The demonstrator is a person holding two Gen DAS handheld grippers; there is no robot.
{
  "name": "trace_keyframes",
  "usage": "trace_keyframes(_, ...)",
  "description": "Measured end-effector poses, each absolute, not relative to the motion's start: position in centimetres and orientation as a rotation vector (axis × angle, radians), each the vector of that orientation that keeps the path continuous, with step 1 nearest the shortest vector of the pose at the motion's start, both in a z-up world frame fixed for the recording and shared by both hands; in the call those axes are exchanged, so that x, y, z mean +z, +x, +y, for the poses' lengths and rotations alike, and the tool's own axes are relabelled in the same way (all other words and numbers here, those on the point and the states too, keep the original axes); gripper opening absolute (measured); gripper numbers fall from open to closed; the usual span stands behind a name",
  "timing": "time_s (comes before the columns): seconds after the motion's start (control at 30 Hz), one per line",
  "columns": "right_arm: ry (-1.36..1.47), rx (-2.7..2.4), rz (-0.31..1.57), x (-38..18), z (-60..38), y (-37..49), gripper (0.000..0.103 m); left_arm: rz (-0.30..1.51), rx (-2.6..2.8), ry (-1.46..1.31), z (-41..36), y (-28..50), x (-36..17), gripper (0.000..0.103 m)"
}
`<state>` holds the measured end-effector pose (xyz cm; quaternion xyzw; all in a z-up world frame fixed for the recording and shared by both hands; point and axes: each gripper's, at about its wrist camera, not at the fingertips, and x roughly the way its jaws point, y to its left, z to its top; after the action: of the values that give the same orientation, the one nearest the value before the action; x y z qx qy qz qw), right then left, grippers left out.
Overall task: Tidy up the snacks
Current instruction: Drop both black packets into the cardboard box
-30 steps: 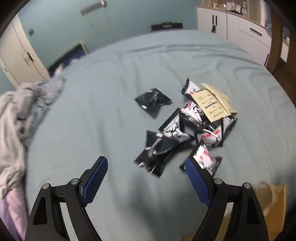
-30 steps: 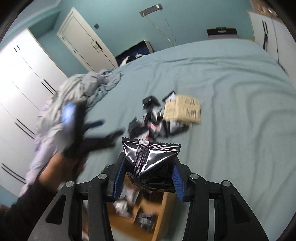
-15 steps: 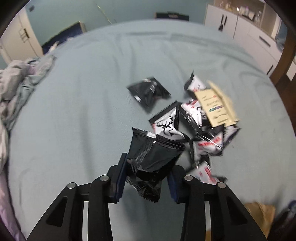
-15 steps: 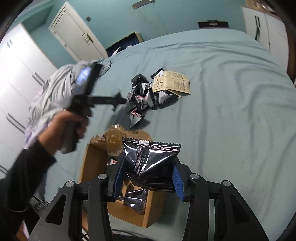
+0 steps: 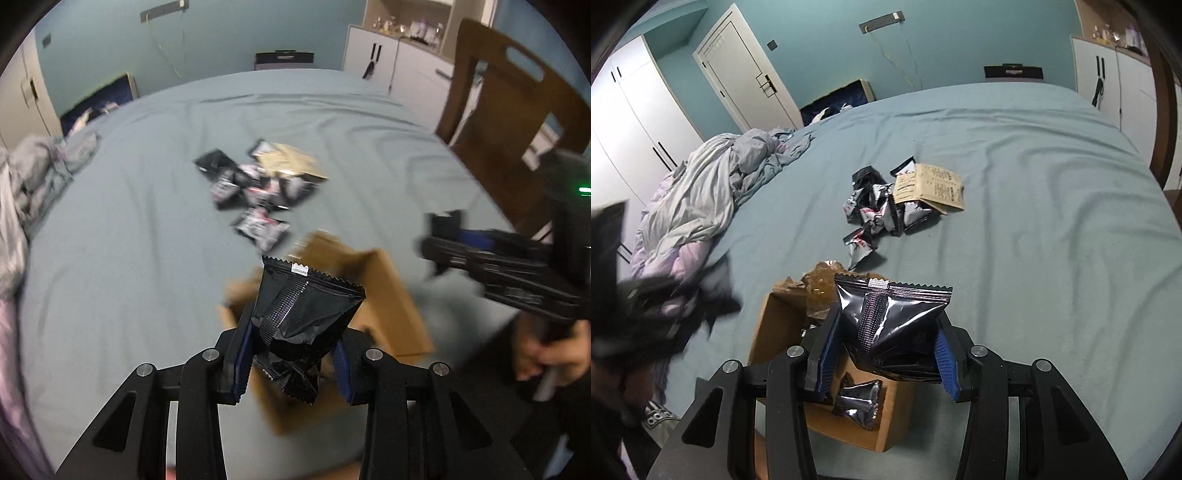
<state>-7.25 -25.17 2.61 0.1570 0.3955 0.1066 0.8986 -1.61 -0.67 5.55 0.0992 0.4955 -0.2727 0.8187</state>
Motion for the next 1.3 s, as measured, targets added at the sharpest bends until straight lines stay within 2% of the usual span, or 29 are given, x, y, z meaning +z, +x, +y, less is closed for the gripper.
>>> trace_keyframes(0.13, 0.318, 0.189, 0.826, 2.6, -24.9, -7.1, 0.044, 0.994, -0.585, 0.210, -1.7, -2.9, 4.8, 0.037)
trace_keyframes(0.23, 0.316, 0.175, 0.827, 2.8, -24.8, -7.2, 0.044, 0.994, -0.573, 0.176, -1.2, -3.2, 3.7, 0.042)
trace_keyframes(0.27, 0.314, 0.173, 0.828, 2.8, -24.7, -7.2, 0.044, 0.992, -0.562, 0.165, -0.9, -3.2, 3.4, 0.053)
trace_keyframes(0.3, 0.312, 0.173, 0.828, 2.9, -24.6, -7.3, 0.044, 0.985, -0.545, 0.165, -0.5, -3.1, 3.4, 0.071)
trace_keyframes(0.37, 0.303, 0.178, 0.824, 3.1, -24.4, -7.5, 0.044, 0.949, -0.501, 0.159, 0.3, -3.1, 3.7, 0.085)
trace_keyframes(0.6, 0.270, 0.211, 0.828, 3.1, -23.0, -7.6, 0.045, 0.900, -0.373, 0.184, 1.9, -2.9, 4.3, 0.085)
trace_keyframes(1.0, 0.119, 0.315, 0.883, 2.7, -19.3, -7.0, 0.047, 0.929, -0.325, 0.175, 2.8, -2.2, 3.6, 0.085)
trace_keyframes(1.07, 0.110, 0.314, 0.895, 2.6, -19.0, -6.7, 0.050, 0.936, -0.321, 0.178, 2.8, -2.1, 3.5, 0.085)
trace_keyframes(1.13, 0.119, 0.311, 0.909, 2.5, -19.0, -6.4, 0.063, 0.939, -0.316, 0.184, 2.7, -2.0, 3.4, 0.085)
trace_keyframes(1.2, 0.130, 0.299, 0.910, 2.5, -19.1, -6.4, 0.069, 0.941, -0.311, 0.192, 2.7, -2.0, 3.3, 0.085)
trace_keyframes(1.3, 0.144, 0.278, 0.908, 2.5, -19.2, -6.3, 0.071, 0.942, -0.311, 0.195, 2.5, -2.0, 3.3, 0.085)
